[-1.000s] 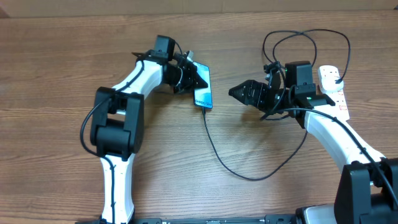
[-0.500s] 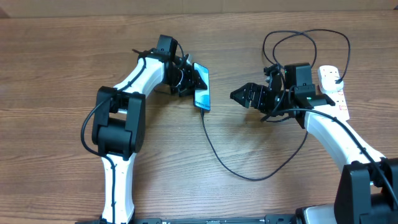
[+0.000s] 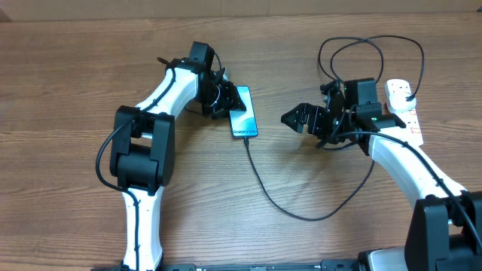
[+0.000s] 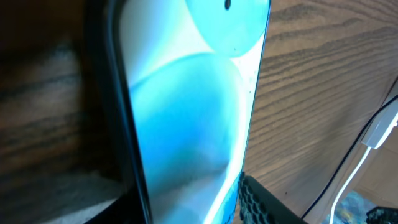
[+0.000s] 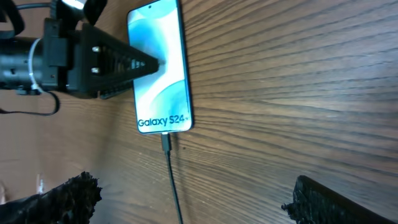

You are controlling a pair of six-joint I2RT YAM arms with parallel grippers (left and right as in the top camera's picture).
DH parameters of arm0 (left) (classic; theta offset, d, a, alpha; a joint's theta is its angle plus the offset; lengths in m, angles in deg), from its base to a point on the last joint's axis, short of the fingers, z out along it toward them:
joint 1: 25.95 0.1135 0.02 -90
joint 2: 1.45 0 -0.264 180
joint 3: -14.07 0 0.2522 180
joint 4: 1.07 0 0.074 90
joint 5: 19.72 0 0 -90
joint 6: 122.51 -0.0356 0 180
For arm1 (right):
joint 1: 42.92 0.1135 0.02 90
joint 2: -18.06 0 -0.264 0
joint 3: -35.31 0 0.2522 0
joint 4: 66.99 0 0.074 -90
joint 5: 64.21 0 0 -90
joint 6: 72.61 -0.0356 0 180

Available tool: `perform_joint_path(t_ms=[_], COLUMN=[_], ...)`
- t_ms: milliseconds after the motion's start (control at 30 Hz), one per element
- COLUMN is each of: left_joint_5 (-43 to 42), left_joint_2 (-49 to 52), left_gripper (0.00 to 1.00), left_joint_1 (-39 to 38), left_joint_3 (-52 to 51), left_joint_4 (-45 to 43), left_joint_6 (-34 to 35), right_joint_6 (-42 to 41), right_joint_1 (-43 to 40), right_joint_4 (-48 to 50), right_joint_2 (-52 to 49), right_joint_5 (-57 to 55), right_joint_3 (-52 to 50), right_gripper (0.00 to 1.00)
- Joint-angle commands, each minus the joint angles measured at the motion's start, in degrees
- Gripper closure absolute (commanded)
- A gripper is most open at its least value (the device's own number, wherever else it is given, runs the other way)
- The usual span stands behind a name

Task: Plug charger to phone and switch on socket
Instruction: 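Open both grippers and move the right gripper toward the power strip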

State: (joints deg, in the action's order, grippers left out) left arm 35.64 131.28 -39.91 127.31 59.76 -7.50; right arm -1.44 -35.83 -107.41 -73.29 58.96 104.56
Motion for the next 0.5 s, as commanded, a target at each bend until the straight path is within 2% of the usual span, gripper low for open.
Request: perform_joint_path(t_ms=[0,67,100,133,267,467], left_joint_5=[8.5,10.3,10.9,10.8,10.6,10.7], left_joint_2=[1.9,1.9,1.9,1.9,1.7,-1.2], left_gripper=[0.49,0.34,0.15,0.01,0.00,0.00], left_joint_1=[0.3,0.7,1.0,1.4,4.3,8.3], left_joint_3=[-1.4,-1.4,-1.4,-1.4,-1.0,-0.1], left_joint_4=[2.2,3.6,4.3,4.9,8.0,12.1], left_joint_6=[-0.4,-0.4,-0.3,-0.3,1.0,0.6], right_joint_6=[1.0,1.2,1.2,1.4,3.1,3.7], right_joint_1=[-0.9,-1.8,-2.5,-3.2,-7.4,-16.4], right_joint_4=[-0.5,-2.2,-3.7,-5.0,-9.6,-8.1], right_joint_2=[2.0,2.4,2.6,2.7,2.7,2.7], right_joint_5=[-3.5,-6.4,-8.7,-10.8,-17.9,-24.7], right_joint_3=[0.9,2.0,3.1,4.2,9.4,12.0], right_gripper=[0.00,0.00,0.00,0.01,0.00,0.00])
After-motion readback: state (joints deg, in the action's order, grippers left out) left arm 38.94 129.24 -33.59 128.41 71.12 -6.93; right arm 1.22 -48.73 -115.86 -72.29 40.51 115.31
